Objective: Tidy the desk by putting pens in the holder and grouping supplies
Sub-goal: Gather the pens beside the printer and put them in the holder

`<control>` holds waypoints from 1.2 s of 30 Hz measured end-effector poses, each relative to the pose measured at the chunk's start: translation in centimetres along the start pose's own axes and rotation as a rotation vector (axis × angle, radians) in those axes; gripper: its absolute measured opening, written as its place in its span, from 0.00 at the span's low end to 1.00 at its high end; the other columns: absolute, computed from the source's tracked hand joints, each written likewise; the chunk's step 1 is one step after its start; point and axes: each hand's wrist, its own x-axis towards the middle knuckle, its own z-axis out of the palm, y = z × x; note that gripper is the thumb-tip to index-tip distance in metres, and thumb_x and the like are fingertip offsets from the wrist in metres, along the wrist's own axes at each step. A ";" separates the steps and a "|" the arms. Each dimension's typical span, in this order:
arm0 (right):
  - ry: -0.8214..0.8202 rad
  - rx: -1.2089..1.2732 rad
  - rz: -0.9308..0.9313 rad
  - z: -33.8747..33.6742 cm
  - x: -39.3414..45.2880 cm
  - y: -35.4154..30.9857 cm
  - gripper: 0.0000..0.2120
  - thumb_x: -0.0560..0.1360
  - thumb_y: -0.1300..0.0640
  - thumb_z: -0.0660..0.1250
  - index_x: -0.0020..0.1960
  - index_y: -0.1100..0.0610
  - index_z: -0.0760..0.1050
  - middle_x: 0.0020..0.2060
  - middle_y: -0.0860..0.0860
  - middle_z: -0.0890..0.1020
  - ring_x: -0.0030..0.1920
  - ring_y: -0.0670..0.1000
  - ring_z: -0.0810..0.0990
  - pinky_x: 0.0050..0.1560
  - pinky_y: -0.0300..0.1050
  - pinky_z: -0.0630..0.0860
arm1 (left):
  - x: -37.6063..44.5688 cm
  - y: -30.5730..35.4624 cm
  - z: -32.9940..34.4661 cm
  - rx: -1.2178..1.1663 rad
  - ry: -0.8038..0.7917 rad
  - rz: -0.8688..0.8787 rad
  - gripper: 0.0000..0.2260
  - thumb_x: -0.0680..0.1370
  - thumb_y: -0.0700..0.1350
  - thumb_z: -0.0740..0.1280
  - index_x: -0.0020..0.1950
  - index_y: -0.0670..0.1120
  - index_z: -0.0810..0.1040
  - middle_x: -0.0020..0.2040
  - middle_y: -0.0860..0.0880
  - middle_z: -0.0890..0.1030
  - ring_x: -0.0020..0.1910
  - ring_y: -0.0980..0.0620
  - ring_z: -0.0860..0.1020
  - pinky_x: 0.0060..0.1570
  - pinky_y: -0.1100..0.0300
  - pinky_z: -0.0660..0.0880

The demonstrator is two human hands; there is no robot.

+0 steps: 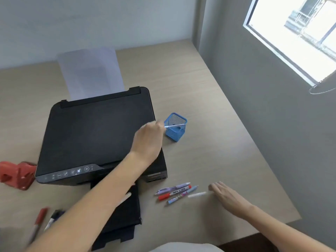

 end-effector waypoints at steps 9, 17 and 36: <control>0.434 0.133 0.262 -11.2 13.0 1.6 0.07 0.76 0.68 0.63 0.53 0.64 0.76 0.40 0.63 0.78 0.35 0.63 0.78 0.34 0.52 0.74 | 9.7 1.7 6.8 0.287 -0.320 0.024 0.07 0.77 0.37 0.64 0.53 0.44 0.78 0.51 0.46 0.82 0.53 0.45 0.79 0.57 0.52 0.68; 0.367 0.205 0.260 -11.4 21.7 -0.1 0.07 0.74 0.66 0.66 0.50 0.67 0.80 0.41 0.67 0.83 0.41 0.65 0.80 0.42 0.53 0.76 | -0.5 1.4 7.1 -0.057 0.143 0.365 0.10 0.69 0.34 0.73 0.47 0.44 0.79 0.42 0.47 0.81 0.41 0.48 0.80 0.37 0.56 0.80; -0.115 0.164 0.110 2.2 4.6 -3.2 0.07 0.74 0.54 0.64 0.48 0.57 0.74 0.47 0.56 0.75 0.51 0.57 0.74 0.49 0.51 0.75 | -11.6 0.1 17.4 0.148 -0.538 0.120 0.10 0.75 0.34 0.59 0.54 0.39 0.75 0.48 0.41 0.79 0.45 0.40 0.82 0.38 0.51 0.80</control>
